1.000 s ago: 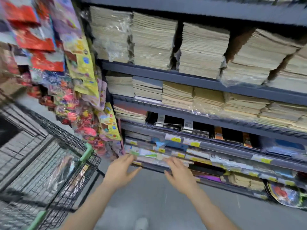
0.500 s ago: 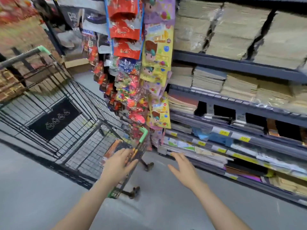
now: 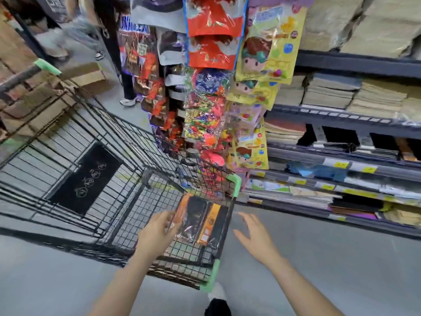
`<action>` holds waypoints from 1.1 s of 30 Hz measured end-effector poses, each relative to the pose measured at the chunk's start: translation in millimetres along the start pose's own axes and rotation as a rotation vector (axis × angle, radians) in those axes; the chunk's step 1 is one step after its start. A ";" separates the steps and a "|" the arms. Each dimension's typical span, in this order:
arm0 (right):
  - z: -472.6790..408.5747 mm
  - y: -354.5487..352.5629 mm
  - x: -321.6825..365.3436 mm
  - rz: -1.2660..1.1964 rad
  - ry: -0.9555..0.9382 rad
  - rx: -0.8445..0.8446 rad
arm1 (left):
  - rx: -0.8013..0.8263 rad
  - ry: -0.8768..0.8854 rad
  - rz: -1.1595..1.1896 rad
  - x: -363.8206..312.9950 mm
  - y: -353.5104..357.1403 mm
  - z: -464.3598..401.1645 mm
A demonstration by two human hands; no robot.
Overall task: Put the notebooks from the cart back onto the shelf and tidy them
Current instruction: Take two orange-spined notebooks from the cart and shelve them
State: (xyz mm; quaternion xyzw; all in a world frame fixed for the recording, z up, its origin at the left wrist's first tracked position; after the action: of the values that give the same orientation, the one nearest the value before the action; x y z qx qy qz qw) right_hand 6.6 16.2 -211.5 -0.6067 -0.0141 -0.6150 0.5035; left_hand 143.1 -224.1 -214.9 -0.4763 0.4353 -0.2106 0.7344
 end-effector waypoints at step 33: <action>-161.1 202.9 13.2 -0.104 0.544 -0.393 | 0.613 0.123 0.052 140.8 120.4 -228.0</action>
State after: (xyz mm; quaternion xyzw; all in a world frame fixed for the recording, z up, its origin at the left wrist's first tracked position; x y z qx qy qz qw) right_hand 21.0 -192.9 -364.3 -0.5044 0.2086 -0.7702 0.3300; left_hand 13.9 -388.6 -421.2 -0.2078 0.4071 -0.3417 0.8212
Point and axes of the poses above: each hand's wrist, its own z-axis away from the middle knuckle, its own y-axis out of the palm, x = y × z, the point moved 1 cm from there along -z, towards the middle knuckle, and after that the axes turned 6 degrees about -z, right-handed, at the moved point
